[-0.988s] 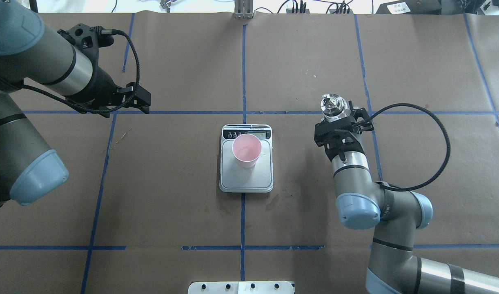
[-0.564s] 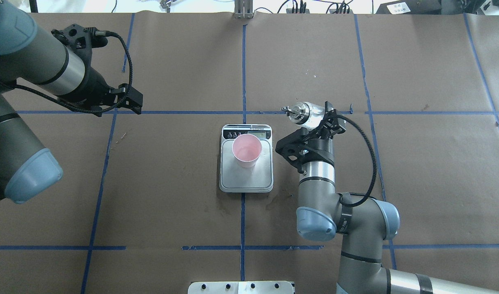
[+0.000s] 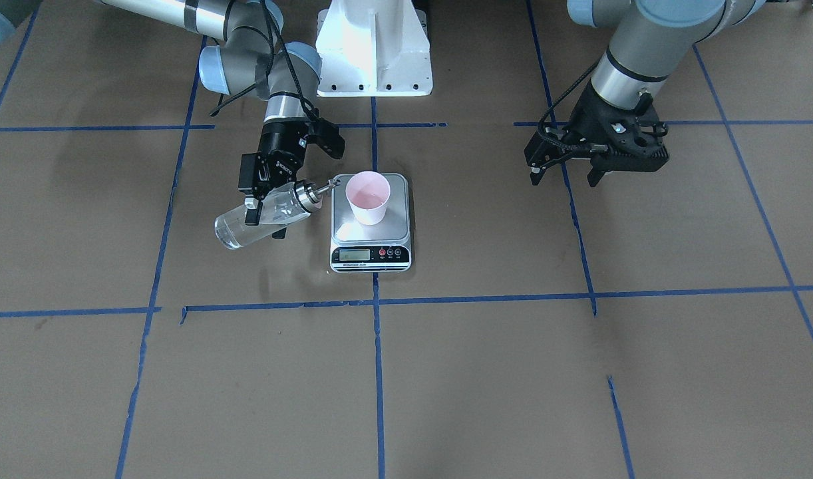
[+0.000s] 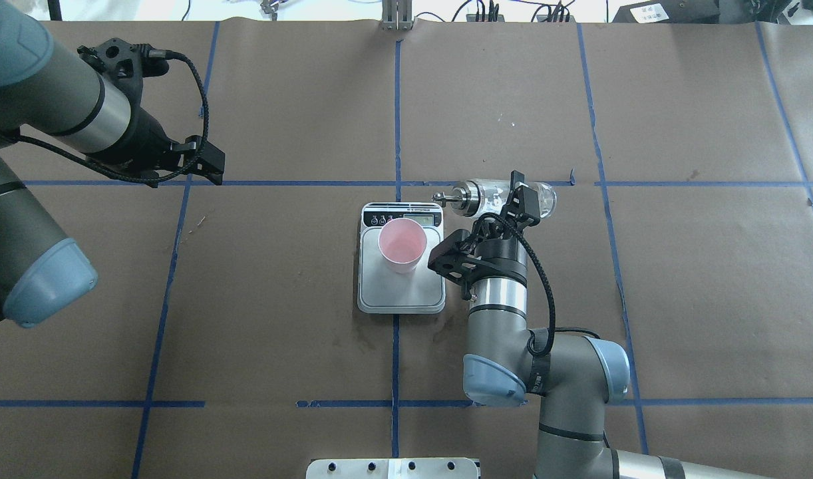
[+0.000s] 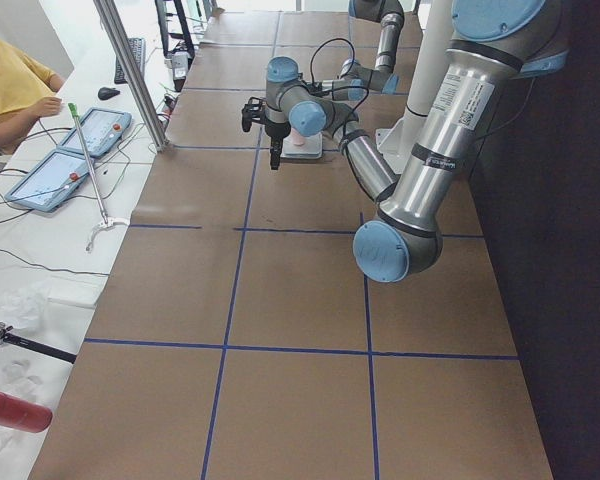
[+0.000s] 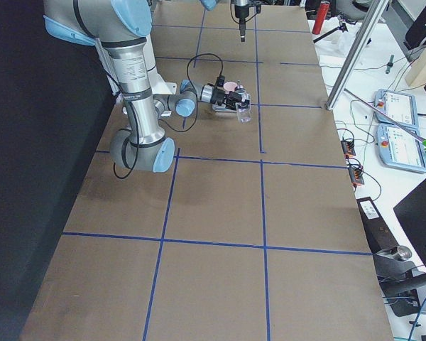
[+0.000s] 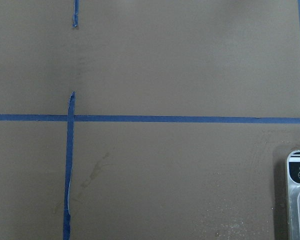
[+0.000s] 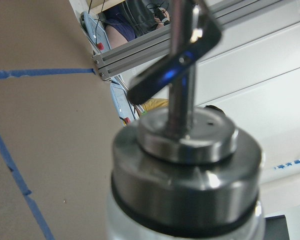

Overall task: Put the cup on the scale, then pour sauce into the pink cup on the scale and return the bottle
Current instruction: 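Lift the bottle with the right gripper and carry it toward the cup, then tilt the bottle with the right gripper, spout over the pink cup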

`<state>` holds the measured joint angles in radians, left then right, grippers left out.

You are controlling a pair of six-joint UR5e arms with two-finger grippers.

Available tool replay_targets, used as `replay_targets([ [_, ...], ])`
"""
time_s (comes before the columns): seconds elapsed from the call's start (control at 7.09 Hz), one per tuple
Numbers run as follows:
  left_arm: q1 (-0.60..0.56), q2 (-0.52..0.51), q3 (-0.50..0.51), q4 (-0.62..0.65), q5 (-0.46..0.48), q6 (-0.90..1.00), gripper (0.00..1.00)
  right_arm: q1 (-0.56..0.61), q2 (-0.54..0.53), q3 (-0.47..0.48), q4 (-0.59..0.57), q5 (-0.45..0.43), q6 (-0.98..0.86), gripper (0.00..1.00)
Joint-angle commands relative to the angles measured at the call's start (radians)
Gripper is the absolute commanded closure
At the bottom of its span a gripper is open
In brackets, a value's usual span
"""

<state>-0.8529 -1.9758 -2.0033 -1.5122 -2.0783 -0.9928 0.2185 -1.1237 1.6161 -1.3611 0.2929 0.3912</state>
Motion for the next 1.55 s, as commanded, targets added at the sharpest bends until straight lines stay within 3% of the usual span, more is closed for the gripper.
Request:
replay_targets([
  [0.0, 0.001, 0.000, 0.004, -0.002, -0.002, 0.000, 0.00, -0.007, 0.004, -0.010, -0.003, -0.049, -0.172, 1.00],
  [0.85, 0.006, -0.002, 0.018, -0.008, -0.003, 0.002, 0.00, -0.008, 0.027, -0.010, -0.003, -0.156, -0.570, 1.00],
  [1.41, 0.008, -0.011, 0.037, -0.008, -0.003, 0.011, 0.00, -0.019, 0.027, -0.008, -0.003, -0.179, -0.638, 1.00],
])
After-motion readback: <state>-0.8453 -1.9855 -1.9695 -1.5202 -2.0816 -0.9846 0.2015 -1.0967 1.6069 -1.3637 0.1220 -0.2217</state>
